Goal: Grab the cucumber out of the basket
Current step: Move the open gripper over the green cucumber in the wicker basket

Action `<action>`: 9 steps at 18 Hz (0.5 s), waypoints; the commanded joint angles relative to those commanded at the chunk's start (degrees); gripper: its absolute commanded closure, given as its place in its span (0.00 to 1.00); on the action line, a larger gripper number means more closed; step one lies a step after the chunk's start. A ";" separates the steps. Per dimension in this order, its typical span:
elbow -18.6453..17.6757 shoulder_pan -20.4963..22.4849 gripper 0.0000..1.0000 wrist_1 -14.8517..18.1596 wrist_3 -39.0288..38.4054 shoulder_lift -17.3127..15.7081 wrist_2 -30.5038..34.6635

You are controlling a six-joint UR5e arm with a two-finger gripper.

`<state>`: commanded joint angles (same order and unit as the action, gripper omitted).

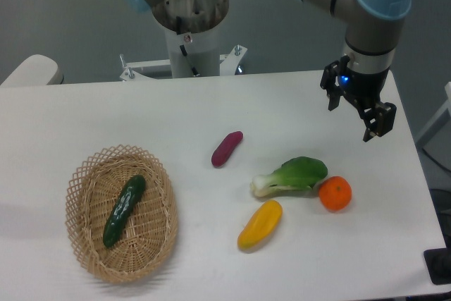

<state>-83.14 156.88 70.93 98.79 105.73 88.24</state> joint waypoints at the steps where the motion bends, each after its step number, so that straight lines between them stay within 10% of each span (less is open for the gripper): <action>1: 0.00 0.00 0.00 0.00 0.00 0.00 0.00; 9: -1.05 -3.95 0.00 0.61 -9.39 0.00 -0.26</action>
<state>-84.20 152.94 71.54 89.40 105.73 87.98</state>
